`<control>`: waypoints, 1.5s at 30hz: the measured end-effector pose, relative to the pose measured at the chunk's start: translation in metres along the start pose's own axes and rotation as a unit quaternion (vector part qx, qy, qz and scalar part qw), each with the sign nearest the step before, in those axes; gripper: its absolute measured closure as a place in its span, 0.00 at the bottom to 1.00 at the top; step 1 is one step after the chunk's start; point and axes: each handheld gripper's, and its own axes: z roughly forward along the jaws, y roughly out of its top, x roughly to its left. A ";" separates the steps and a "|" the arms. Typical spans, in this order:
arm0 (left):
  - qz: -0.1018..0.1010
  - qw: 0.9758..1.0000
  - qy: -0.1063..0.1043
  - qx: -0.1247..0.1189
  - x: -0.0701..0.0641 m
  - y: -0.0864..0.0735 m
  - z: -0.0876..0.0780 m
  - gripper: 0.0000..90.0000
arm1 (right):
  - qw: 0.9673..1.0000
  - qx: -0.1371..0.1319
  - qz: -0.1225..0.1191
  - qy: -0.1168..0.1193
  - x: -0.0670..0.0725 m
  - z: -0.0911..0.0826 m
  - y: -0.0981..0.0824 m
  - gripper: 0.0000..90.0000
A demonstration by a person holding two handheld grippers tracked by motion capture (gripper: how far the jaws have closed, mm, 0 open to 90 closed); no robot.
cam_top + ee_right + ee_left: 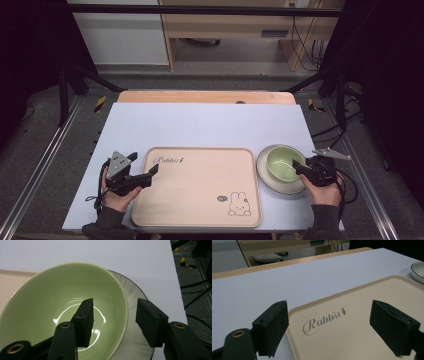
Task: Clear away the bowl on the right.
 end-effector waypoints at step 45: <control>0.004 1.000 -0.001 0.008 -0.002 -0.002 0.003 0.17 | 0.995 0.092 0.036 -0.007 -0.004 0.021 0.005 0.90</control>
